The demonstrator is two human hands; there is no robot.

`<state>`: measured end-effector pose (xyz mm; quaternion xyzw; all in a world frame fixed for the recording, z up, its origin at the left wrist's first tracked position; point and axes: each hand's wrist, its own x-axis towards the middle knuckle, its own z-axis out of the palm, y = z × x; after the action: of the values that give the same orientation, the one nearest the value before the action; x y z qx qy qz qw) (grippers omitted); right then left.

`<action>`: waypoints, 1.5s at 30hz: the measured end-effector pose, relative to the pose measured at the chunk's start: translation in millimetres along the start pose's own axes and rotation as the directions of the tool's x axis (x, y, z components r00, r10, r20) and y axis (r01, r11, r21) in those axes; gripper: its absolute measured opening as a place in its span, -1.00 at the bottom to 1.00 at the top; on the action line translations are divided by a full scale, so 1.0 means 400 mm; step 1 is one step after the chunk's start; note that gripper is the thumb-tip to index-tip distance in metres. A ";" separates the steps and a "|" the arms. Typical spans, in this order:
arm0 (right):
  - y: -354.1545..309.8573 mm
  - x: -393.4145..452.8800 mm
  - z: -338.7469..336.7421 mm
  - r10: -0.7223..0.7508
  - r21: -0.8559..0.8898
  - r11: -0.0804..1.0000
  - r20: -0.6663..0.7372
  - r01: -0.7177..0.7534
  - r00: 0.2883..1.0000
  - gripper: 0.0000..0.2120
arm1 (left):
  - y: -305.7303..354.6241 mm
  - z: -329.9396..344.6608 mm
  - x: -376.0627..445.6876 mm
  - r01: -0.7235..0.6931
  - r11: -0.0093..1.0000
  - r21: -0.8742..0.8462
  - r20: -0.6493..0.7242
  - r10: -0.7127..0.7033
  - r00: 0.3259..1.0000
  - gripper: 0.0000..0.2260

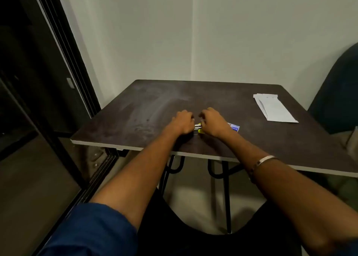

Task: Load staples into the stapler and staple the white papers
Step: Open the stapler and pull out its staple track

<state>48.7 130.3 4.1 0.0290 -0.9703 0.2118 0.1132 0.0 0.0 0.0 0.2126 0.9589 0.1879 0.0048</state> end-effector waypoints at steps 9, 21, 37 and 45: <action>0.045 -0.095 0.080 0.008 0.220 0.975 -0.170 0.030 0.985 -0.89 | -0.046 0.042 -0.023 0.000 0.992 -0.126 -0.035 -0.004 0.999 -0.76; 0.078 -0.058 0.064 -0.014 0.162 0.986 -0.131 0.035 0.991 -0.89 | -0.067 0.066 -0.028 -0.045 0.886 -0.462 -0.104 -0.004 0.995 -0.83; 0.110 -0.040 0.077 -0.051 0.319 0.944 -0.124 0.088 0.991 -0.93 | -0.094 0.099 -0.034 -0.170 0.795 -0.583 -0.208 0.056 0.977 -0.79; 0.119 -0.036 0.075 -0.030 0.370 0.927 -0.080 0.057 0.996 -0.92 | -0.084 0.083 -0.050 -0.164 0.789 -0.592 -0.192 0.059 0.980 -0.79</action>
<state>51.7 161.0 -45.2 0.0636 -0.9069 0.3902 0.1457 7.6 -24.6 -44.7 0.2403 0.8314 0.5008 -0.0174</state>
